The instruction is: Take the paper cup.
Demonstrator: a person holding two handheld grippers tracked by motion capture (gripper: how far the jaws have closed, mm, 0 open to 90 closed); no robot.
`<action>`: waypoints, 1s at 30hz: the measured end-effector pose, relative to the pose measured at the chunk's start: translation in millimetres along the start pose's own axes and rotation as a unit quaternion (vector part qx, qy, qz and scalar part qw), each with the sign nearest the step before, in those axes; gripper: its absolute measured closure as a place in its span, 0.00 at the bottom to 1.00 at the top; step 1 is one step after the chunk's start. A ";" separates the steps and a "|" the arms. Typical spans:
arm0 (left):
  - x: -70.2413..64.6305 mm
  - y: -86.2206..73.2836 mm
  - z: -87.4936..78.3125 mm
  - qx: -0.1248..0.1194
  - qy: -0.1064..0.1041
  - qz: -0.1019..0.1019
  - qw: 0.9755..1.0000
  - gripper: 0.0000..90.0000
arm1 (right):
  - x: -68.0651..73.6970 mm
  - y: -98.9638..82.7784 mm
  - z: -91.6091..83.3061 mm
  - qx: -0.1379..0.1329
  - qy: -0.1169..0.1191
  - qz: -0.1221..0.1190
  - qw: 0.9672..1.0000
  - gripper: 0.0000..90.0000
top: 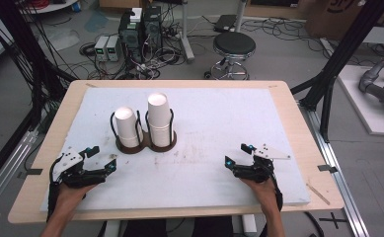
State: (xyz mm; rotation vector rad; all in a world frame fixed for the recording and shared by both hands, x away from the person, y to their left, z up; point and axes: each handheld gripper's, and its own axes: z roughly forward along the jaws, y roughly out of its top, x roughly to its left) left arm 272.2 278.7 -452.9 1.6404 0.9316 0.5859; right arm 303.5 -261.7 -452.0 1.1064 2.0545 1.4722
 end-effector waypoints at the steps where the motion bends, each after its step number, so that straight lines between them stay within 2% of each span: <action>1: 0.0 0.0 0.2 0.001 0.002 -0.001 1.000 0.16 | 0.2 0.0 -0.1 0.000 0.000 0.001 1.000 0.16; 15: 1.3 0.5 1.1 0.006 0.003 -0.005 1.000 0.16 | 0.7 -0.5 -0.8 -0.006 0.000 -0.006 1.000 0.16; 20: 1.8 1.0 1.8 0.009 0.003 -0.009 1.000 0.16 | -0.1 0.0 0.1 -0.001 0.003 -0.001 1.000 0.16; 23: 3.4 1.9 2.5 0.014 0.000 -0.018 1.000 0.16 | -1.0 0.3 0.5 0.002 0.004 0.004 1.000 0.16; 25: 4.6 3.8 2.5 0.027 0.002 -0.018 0.999 0.16 | -1.2 0.3 0.5 0.003 0.005 0.005 1.000 0.16; 28: 6.9 12.6 -0.5 0.021 0.000 -0.019 1.000 0.16 | -1.2 0.3 0.5 0.003 0.005 0.006 1.000 0.16; 30: 7.2 20.5 -2.9 0.017 -0.006 -0.012 1.000 0.16 | -1.3 0.3 0.3 0.002 0.006 0.006 1.000 0.16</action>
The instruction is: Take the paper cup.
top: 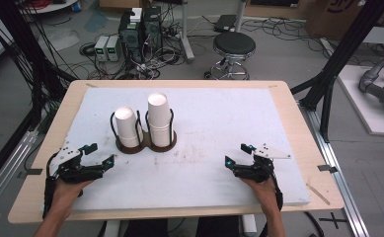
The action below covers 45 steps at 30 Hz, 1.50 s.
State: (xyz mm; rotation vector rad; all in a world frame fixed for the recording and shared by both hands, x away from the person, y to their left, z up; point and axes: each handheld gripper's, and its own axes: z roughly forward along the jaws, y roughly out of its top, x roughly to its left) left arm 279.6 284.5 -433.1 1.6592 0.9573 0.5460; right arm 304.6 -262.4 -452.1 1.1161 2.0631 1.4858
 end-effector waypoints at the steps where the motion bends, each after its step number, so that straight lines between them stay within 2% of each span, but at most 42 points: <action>1: -0.2 5.1 -1.7 0.000 -0.004 0.007 1.000 0.16 | -0.2 0.0 0.1 0.000 0.000 0.001 1.000 0.16; 2: -0.2 5.1 -1.7 0.000 -0.004 0.007 1.000 0.16 | -0.2 0.0 0.1 0.000 0.000 0.001 1.000 0.16; 5: -2.8 29.7 -7.8 -0.002 -0.021 0.026 0.999 0.16 | -0.9 0.2 0.3 0.001 0.000 0.003 1.000 0.16; 6: -2.8 29.7 -7.8 -0.002 -0.021 0.026 0.999 0.16 | -0.9 0.2 0.3 0.001 0.000 0.003 1.000 0.16; 7: -4.6 44.2 -9.5 -0.001 -0.036 0.039 0.999 0.16 | -0.8 0.2 0.3 0.002 0.001 0.005 1.000 0.16; 9: -7.3 61.3 -10.4 0.005 -0.046 0.061 0.997 0.16 | -0.7 0.2 0.3 0.003 0.001 0.004 1.000 0.16; 11: -8.3 66.9 -10.6 0.006 -0.049 0.067 0.997 0.16 | -0.9 0.3 0.5 0.002 0.000 0.002 1.000 0.16; 12: -10.4 81.5 -10.7 0.007 -0.056 0.082 0.995 0.16 | -0.8 0.3 0.5 0.002 0.001 0.002 1.000 0.16; 13: -10.4 81.5 -10.7 0.007 -0.056 0.082 0.995 0.16 | -1.1 0.3 0.7 0.002 0.001 0.002 1.000 0.16; 16: -14.9 105.6 -6.4 0.015 -0.073 0.097 0.992 0.16 | -1.5 0.3 0.7 0.003 0.002 0.005 1.000 0.16; 18: -16.7 110.3 -4.4 0.018 -0.079 0.099 0.992 0.15 | -1.5 0.3 0.6 0.003 0.002 0.006 1.000 0.16; 20: -22.1 123.1 1.9 0.029 -0.098 0.113 0.988 0.16 | -1.4 0.3 0.7 0.002 0.002 0.007 1.000 0.16; 21: -22.1 123.1 1.9 0.029 -0.098 0.113 0.988 0.16 | -1.4 0.3 0.7 0.002 0.002 0.007 1.000 0.16; 22: -24.5 131.0 6.4 0.037 -0.105 0.125 0.986 0.16 | -1.6 0.5 0.8 0.004 0.003 0.009 1.000 0.16; 25: -26.1 141.3 13.8 0.044 -0.114 0.128 0.984 0.16 | -3.6 0.9 2.0 0.009 0.005 0.012 1.000 0.16; 28: -26.7 148.0 17.7 0.047 -0.116 0.129 0.984 0.16 | -4.7 1.3 2.6 0.012 0.005 0.017 1.000 0.16; 32: -24.9 166.5 26.1 0.051 -0.122 0.135 0.982 0.16 | -4.0 1.4 2.5 0.016 0.007 0.018 1.000 0.16; 34: -24.2 170.2 27.8 0.053 -0.123 0.136 0.982 0.16 | -4.0 1.5 3.1 0.015 0.007 0.015 1.000 0.16; 36: -22.5 181.3 33.2 0.062 -0.128 0.138 0.980 0.16 | -4.0 1.5 3.0 0.014 0.007 0.015 1.000 0.16; 38: -22.7 185.0 34.9 0.065 -0.130 0.140 0.979 0.16 | -4.0 1.3 2.5 0.013 0.006 0.014 1.000 0.16; 39: -22.2 192.3 37.7 0.067 -0.143 0.141 0.977 0.16 | -4.1 1.2 2.4 0.012 0.006 0.012 1.000 0.16; 40: -22.2 192.3 37.7 0.067 -0.143 0.141 0.977 0.16 | -4.1 1.2 2.4 0.012 0.006 0.012 1.000 0.16; 41: -22.3 200.3 40.5 0.074 -0.148 0.152 0.974 0.16 | -3.1 1.2 2.2 0.013 0.007 0.015 1.000 0.16; 43: -22.2 205.1 42.1 0.073 -0.155 0.152 0.973 0.16 | -2.6 1.2 2.1 0.012 0.005 0.012 1.000 0.16; 45: -22.1 216.7 46.8 0.080 -0.167 0.157 0.970 0.16 | -2.8 1.2 2.3 0.011 0.006 0.009 1.000 0.16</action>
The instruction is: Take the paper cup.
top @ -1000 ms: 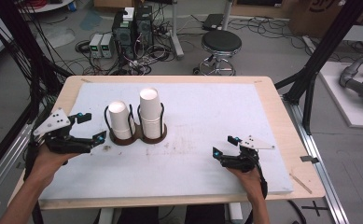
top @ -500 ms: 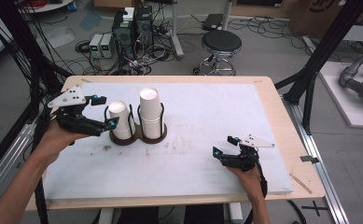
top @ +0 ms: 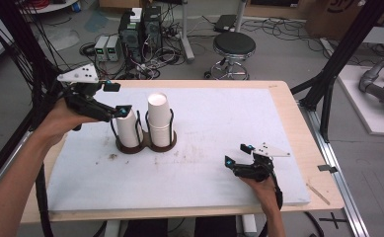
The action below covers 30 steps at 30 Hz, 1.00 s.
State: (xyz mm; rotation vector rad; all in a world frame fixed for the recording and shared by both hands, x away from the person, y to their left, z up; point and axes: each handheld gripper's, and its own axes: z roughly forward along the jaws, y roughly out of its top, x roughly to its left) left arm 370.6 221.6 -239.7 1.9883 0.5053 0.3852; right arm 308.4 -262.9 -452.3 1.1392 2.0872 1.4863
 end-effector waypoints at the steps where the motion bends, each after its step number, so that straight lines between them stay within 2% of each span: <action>1: 0.0 0.0 0.0 0.000 0.000 0.000 1.000 0.16 | 0.2 0.0 -0.2 0.001 0.000 0.004 1.000 0.16; 5: 7.0 15.4 6.3 0.017 -0.028 0.013 0.999 0.16 | -1.0 0.1 -0.1 -0.001 0.000 0.003 1.000 0.16; 8: 8.6 20.4 10.5 0.029 -0.035 0.022 0.999 0.16 | 0.0 -0.4 -0.9 -0.004 -0.001 0.003 1.000 0.16; 10: 10.9 25.4 17.0 0.037 -0.055 0.029 0.997 0.16 | 0.2 -0.4 -0.9 -0.005 -0.001 0.001 1.000 0.16; 15: 12.9 32.1 30.1 0.051 -0.059 0.045 0.996 0.16 | 0.1 -0.5 -0.9 -0.005 -0.001 0.001 1.000 0.16; 18: 14.7 33.7 35.8 0.052 -0.065 0.042 0.996 0.16 | 0.2 -0.4 -0.9 -0.005 -0.001 0.000 1.000 0.16; 20: 17.2 33.7 41.4 0.063 -0.069 0.039 0.995 0.16 | -0.1 -0.4 -0.8 -0.004 0.000 0.002 1.000 0.16; 22: 20.6 34.0 49.0 0.091 -0.065 0.038 0.993 0.16 | -0.3 -0.4 -1.1 -0.003 0.000 0.007 1.000 0.16; 23: 20.6 34.0 49.0 0.091 -0.065 0.038 0.993 0.16 | -0.3 -0.4 -1.1 -0.003 0.000 0.007 1.000 0.16; 25: 21.4 36.4 53.8 0.104 -0.069 0.041 0.991 0.16 | -0.8 -0.4 -1.0 -0.005 0.001 0.007 1.000 0.16; 26: 21.3 39.7 57.5 0.115 -0.073 0.045 0.990 0.16 | -1.5 -0.4 -0.8 -0.005 0.001 0.005 1.000 0.16; 27: 21.3 39.7 57.5 0.115 -0.073 0.045 0.990 0.16 | -1.4 -0.3 -0.8 -0.005 0.001 0.007 1.000 0.16; 28: 20.7 41.3 58.9 0.124 -0.073 0.048 0.988 0.16 | -1.4 -0.3 -0.8 -0.005 0.001 0.007 1.000 0.16; 29: 20.0 43.4 61.2 0.134 -0.079 0.053 0.986 0.16 | -1.4 -0.3 -0.8 -0.005 0.001 0.007 1.000 0.16; 30: 19.2 46.7 63.8 0.148 -0.090 0.061 0.983 0.16 | -0.9 -0.5 -1.0 -0.007 -0.001 0.005 1.000 0.16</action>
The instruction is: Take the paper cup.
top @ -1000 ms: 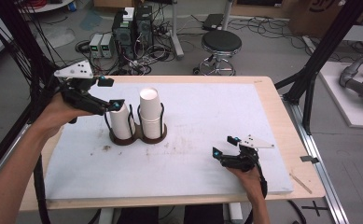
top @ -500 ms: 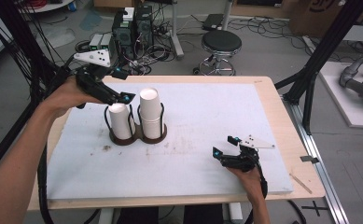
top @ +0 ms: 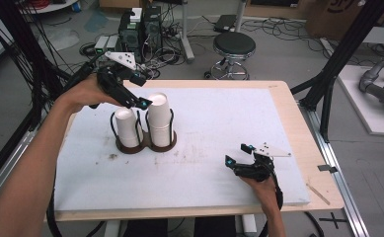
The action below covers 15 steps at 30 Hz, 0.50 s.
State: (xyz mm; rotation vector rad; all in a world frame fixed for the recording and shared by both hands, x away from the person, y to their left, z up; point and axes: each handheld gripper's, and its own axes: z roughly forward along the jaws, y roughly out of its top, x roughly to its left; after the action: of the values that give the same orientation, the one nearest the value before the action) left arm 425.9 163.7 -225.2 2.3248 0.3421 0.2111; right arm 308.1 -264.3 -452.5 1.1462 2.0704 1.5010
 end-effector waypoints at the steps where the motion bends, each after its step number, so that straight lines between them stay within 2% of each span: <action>1: 0.0 0.0 0.0 0.000 0.000 0.000 1.000 0.16 | 0.4 0.0 -0.2 0.000 0.000 0.000 1.000 0.16; 3: 1.8 7.8 1.1 0.016 0.001 0.007 1.000 0.16 | 0.8 0.0 -0.2 0.003 0.001 0.003 1.000 0.16; 5: 3.1 10.1 1.4 0.017 -0.001 0.008 1.000 0.16 | 0.6 0.1 -0.3 0.003 0.001 0.002 1.000 0.16; 7: 4.5 13.1 3.7 0.029 -0.001 0.010 1.000 0.16 | -0.3 -0.1 -0.2 0.000 0.000 0.003 1.000 0.16; 9: 6.3 15.8 7.2 0.051 -0.002 0.016 0.999 0.16 | -0.4 -0.1 -0.3 0.001 0.000 0.005 1.000 0.16; 10: 6.3 15.8 7.2 0.051 -0.002 0.016 0.999 0.16 | -0.4 -0.1 -0.3 0.001 0.000 0.005 1.000 0.16; 11: 8.5 17.0 9.6 0.064 0.002 0.017 0.998 0.16 | -0.4 -0.1 -0.3 0.001 0.000 0.003 1.000 0.16; 15: 11.1 18.4 15.0 0.073 0.006 0.020 0.997 0.16 | 0.6 -0.1 -0.2 0.001 -0.002 0.000 1.000 0.16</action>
State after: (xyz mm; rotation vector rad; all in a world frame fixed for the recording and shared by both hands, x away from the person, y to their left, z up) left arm 443.6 144.6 -221.9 2.4777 0.3254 0.2259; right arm 307.6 -264.0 -452.4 1.1482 2.0689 1.4950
